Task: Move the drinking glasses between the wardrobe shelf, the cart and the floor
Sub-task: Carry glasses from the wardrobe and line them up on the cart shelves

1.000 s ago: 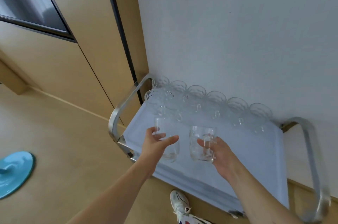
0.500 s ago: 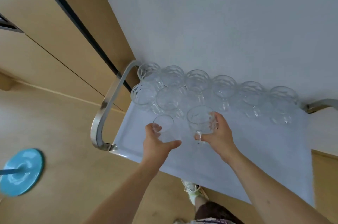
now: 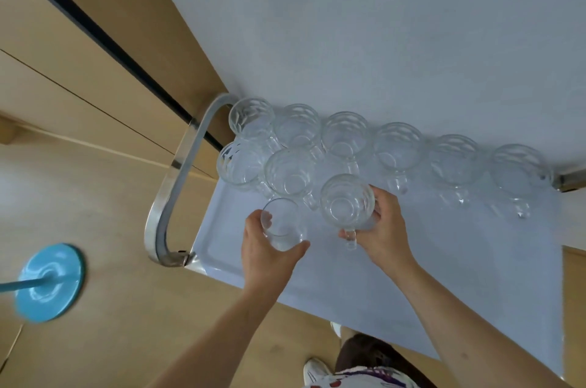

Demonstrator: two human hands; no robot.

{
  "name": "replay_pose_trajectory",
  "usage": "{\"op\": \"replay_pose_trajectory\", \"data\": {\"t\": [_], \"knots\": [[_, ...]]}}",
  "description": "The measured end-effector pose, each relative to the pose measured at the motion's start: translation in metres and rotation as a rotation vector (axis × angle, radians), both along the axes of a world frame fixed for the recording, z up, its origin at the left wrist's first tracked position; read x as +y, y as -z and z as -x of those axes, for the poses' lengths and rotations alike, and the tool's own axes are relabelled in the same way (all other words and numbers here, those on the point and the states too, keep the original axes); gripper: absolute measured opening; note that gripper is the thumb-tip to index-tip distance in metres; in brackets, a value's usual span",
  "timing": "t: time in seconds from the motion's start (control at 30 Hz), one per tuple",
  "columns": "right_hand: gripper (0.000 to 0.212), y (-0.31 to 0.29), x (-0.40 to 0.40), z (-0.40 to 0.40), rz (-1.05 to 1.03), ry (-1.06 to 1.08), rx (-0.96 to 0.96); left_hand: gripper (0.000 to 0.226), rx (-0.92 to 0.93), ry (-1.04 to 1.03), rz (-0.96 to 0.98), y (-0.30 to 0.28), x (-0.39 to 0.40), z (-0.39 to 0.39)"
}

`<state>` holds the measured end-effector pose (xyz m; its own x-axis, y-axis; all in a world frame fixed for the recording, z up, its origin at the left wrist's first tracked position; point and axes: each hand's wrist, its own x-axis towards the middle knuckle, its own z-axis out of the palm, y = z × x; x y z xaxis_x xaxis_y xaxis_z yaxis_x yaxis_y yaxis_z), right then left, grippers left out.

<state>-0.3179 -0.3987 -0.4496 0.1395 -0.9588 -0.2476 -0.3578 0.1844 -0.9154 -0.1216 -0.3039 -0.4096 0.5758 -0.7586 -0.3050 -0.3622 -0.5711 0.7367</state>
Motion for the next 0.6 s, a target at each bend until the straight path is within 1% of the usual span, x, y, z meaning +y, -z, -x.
{"op": "replay_pose_trajectory", "data": {"t": [0.13, 0.2, 0.37, 0.6], "knots": [[0.105, -0.003, -0.006, 0.001, 0.037, -0.052, 0.062, 0.079, 0.009, 0.008, -0.003, 0.002, -0.004, 0.0], [0.102, -0.004, -0.008, 0.002, 0.037, -0.045, 0.073, 0.078, 0.011, 0.004, -0.003, 0.002, -0.004, 0.002], [0.09, 0.0, -0.01, 0.0, -0.019, -0.003, 0.05, 0.081, 0.0, -0.013, 0.007, 0.004, -0.003, 0.003], [0.083, 0.0, -0.015, -0.006, -0.008, 0.007, -0.022, 0.084, 0.003, -0.006, -0.002, 0.004, -0.004, -0.002]]}}
